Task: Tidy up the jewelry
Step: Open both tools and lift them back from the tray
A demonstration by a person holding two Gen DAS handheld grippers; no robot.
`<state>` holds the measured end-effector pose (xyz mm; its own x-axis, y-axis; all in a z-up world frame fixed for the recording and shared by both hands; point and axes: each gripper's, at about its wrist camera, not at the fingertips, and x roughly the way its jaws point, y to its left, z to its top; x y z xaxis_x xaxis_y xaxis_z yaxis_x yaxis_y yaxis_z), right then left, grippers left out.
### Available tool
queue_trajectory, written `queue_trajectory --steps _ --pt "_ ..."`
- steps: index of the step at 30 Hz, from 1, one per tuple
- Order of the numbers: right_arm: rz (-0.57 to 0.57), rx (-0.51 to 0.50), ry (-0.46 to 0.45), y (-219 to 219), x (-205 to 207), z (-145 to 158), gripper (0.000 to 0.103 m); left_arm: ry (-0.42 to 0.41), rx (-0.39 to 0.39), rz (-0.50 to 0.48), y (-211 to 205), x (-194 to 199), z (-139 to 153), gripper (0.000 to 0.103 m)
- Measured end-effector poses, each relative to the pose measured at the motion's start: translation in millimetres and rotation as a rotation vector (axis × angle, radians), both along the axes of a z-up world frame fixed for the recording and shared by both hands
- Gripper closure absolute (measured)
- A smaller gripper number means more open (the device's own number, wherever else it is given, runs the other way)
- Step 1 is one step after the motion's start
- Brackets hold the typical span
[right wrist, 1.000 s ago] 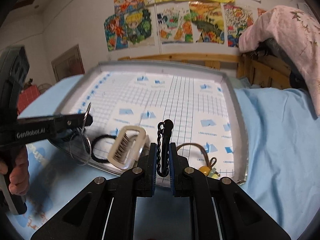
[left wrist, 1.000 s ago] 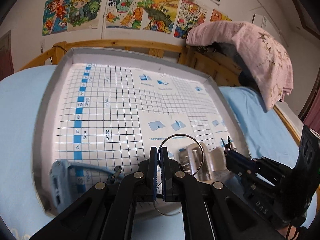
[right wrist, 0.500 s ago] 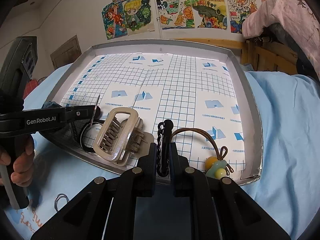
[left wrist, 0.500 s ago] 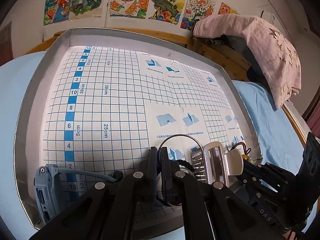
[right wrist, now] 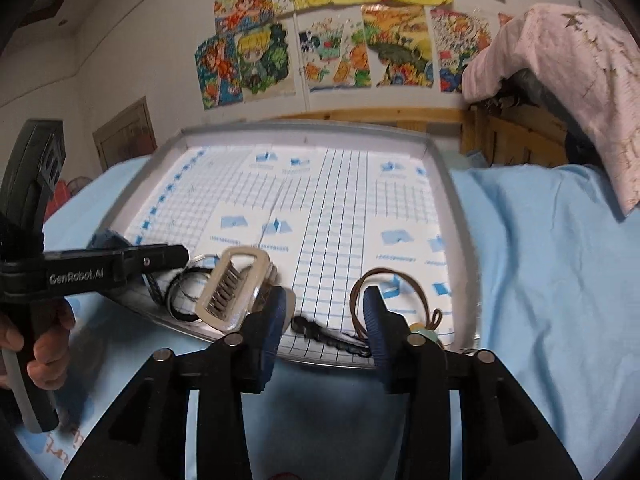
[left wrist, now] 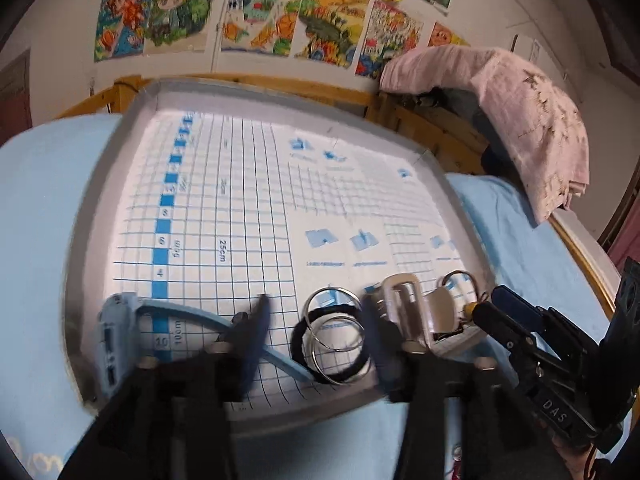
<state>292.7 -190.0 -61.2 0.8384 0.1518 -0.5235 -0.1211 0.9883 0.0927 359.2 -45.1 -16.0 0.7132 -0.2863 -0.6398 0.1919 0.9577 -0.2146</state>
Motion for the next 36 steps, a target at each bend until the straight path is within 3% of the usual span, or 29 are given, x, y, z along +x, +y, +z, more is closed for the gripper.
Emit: queue_trajectory --steps 3,4,9,11,16,26,36 --pt "-0.029 0.009 -0.043 -7 -11 9 0.064 -0.053 -0.013 0.006 1 -15 10 0.042" --pt "-0.044 0.012 -0.066 -9 -18 14 0.059 -0.069 -0.014 0.008 2 -21 13 0.041" --pt "-0.082 0.031 -0.167 -17 -48 34 0.041 -0.203 -0.031 0.032 7 -58 33 0.005" --pt "-0.084 0.026 -0.213 -17 -62 44 0.025 -0.264 -0.031 0.040 9 -72 41 0.000" --pt "-0.062 0.024 -0.319 -13 -103 65 0.003 -0.396 -0.032 0.072 13 -116 56 0.000" --pt "-0.012 -0.016 -0.433 9 -181 85 0.002 -0.512 0.004 0.118 26 -200 61 0.000" --pt "0.015 -0.049 -0.427 22 -235 72 0.002 -0.557 0.039 0.141 30 -266 55 0.000"
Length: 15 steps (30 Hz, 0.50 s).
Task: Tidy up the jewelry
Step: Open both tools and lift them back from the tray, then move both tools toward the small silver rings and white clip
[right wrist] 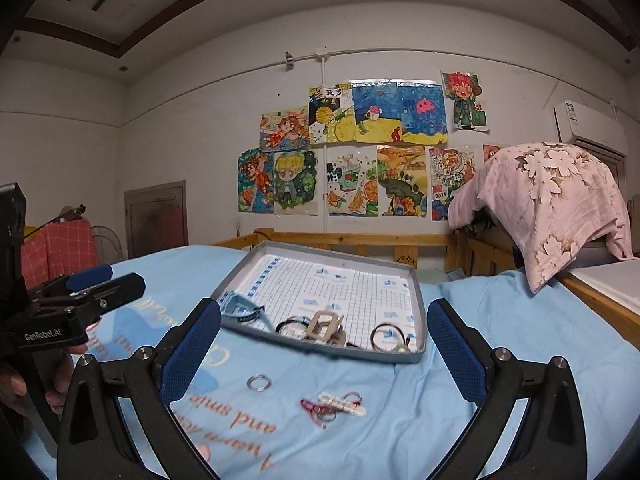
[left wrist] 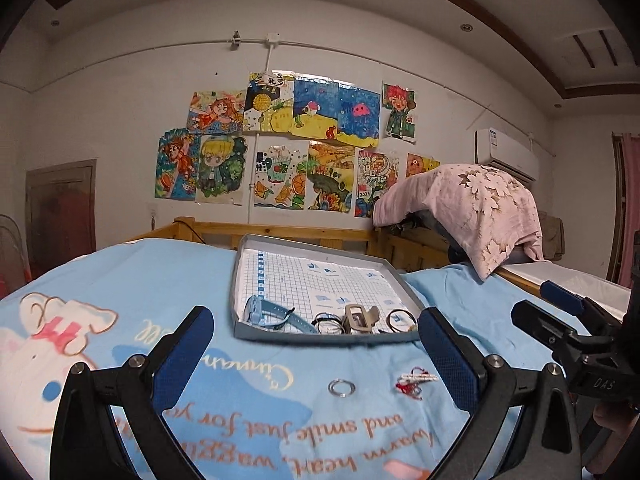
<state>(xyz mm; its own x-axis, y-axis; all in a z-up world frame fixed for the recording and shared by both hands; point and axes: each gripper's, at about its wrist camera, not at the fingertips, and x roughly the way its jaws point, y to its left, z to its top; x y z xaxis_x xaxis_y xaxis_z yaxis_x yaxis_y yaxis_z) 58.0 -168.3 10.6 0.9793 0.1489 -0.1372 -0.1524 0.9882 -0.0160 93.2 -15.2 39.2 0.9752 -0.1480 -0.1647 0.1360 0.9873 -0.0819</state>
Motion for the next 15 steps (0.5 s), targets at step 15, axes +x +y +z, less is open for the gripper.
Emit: queue_trajectory --steps 15 --pt "-0.059 -0.002 0.062 -18 -35 -29 0.002 0.047 0.035 0.030 -2 -33 -33 0.000"
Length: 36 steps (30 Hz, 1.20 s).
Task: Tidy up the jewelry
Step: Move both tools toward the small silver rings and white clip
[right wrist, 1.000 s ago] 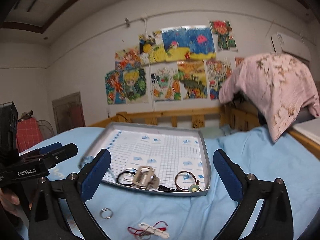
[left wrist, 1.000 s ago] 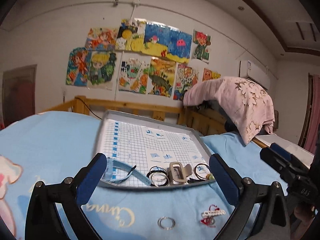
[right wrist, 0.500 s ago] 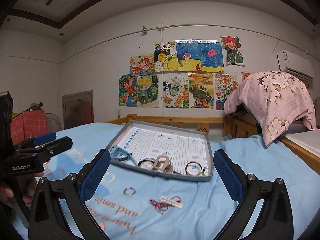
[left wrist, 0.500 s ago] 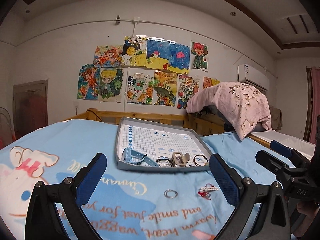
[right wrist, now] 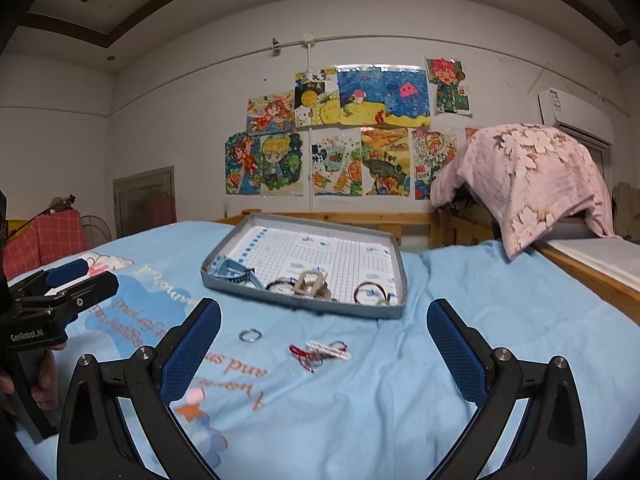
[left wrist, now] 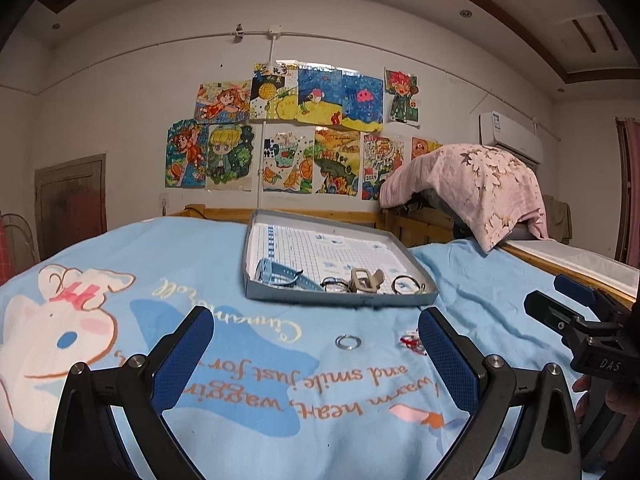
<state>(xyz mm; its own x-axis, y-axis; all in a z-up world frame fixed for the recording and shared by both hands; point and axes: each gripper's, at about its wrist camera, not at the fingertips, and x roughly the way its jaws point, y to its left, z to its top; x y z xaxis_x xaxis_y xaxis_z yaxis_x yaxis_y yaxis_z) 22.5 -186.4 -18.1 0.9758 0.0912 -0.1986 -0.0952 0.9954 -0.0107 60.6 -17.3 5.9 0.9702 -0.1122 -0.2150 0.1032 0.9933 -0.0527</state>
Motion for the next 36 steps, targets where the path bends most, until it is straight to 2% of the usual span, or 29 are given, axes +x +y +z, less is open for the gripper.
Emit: queue_trajectory --steps 15,26,36 --pt "0.003 0.008 0.046 0 14 -6 0.002 0.065 -0.026 -0.025 1 10 -5 0.000" --pt "-0.006 0.011 0.013 -4 38 9 0.002 0.061 -0.033 -0.043 -8 37 9 0.000" --pt "-0.005 0.008 -0.028 -13 79 32 0.002 0.009 -0.011 -0.051 -22 75 29 0.000"
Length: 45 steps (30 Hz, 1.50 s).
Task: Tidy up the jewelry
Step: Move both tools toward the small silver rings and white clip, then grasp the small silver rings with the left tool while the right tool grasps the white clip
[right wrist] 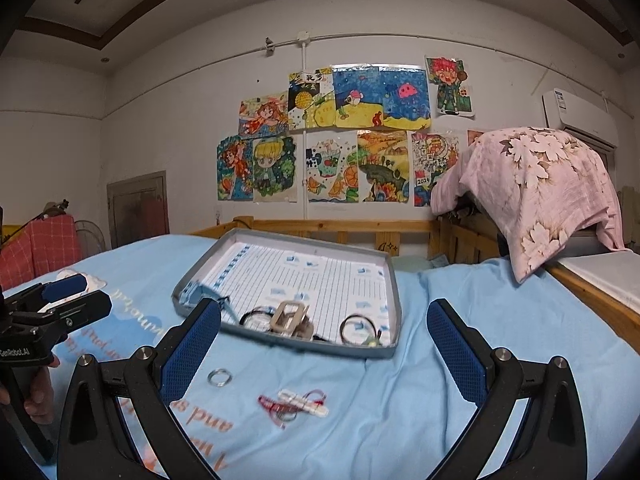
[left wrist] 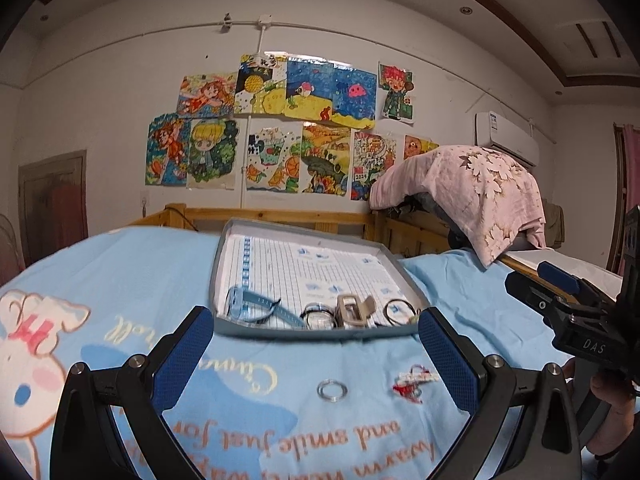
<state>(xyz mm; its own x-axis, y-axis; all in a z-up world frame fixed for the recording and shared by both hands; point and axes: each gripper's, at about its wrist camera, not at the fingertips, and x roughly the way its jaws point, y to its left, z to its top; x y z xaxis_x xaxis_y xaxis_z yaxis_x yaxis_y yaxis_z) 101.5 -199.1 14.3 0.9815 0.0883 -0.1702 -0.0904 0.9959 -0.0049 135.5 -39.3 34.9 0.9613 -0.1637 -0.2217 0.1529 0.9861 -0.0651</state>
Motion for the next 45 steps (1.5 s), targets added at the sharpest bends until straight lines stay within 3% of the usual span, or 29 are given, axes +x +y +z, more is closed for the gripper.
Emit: queue_trajectory --steps 6,11,24,32,36,39,41,45 --pt "-0.009 0.033 0.002 -10 27 1 0.002 -0.008 0.012 -0.002 -7 25 -1 0.000" --pt "-0.023 0.039 0.027 -17 49 -6 0.002 0.031 0.007 0.007 -7 50 -11 0.000" --pt "0.033 0.067 0.164 -31 86 -54 0.002 0.229 -0.024 0.015 2 94 -54 0.000" --pt "0.139 0.035 0.298 -23 94 -84 0.002 0.371 -0.022 -0.060 2 106 -80 0.000" --pt "0.183 0.050 0.353 -23 93 -95 0.002 0.401 -0.022 -0.122 -1 104 -90 0.003" --pt "0.207 0.048 0.386 -21 90 -103 0.011 0.418 0.010 -0.179 -10 102 -94 0.017" --pt "0.219 0.047 0.407 -19 90 -107 0.022 0.433 0.020 -0.207 -14 102 -97 0.025" --pt "0.246 0.047 0.442 -17 92 -112 0.038 0.459 0.011 -0.235 -15 106 -102 0.034"
